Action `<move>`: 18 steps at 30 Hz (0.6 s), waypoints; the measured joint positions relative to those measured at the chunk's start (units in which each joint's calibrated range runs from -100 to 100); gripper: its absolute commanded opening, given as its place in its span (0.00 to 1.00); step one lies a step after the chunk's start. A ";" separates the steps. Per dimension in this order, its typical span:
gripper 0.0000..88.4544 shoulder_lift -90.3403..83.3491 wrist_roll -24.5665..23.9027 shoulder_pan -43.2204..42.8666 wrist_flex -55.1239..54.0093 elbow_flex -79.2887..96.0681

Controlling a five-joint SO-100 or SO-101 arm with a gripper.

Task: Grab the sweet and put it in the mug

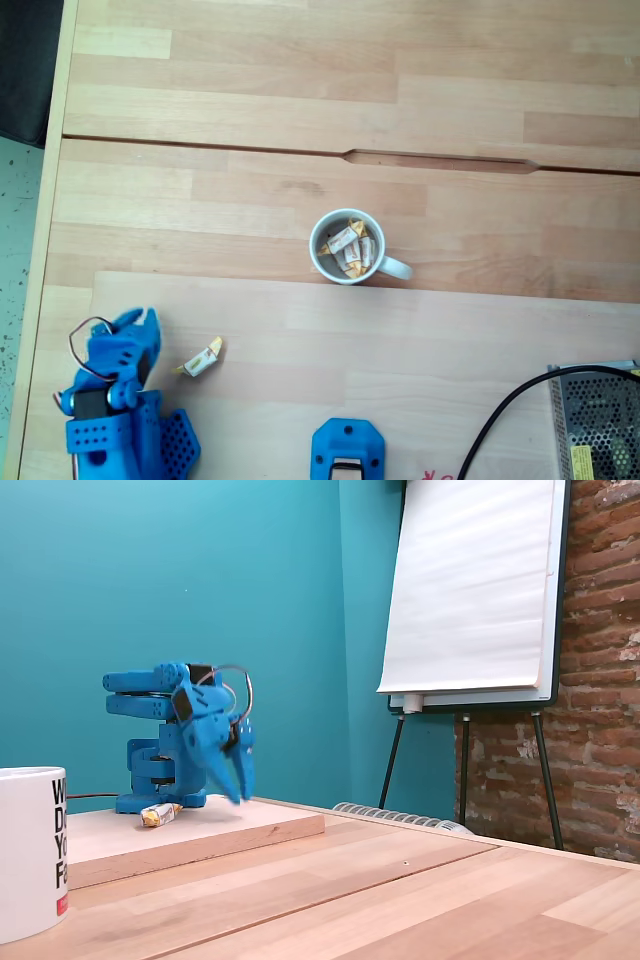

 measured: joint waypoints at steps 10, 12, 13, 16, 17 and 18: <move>0.05 15.26 -13.09 1.92 0.00 -29.22; 0.05 19.26 -15.58 4.21 0.08 -33.62; 0.05 21.16 -16.65 5.17 0.08 -35.50; 0.05 27.52 -17.97 7.53 0.90 -38.82; 0.05 29.61 -17.88 8.27 1.71 -39.26; 0.05 31.52 -17.63 8.79 2.77 -39.71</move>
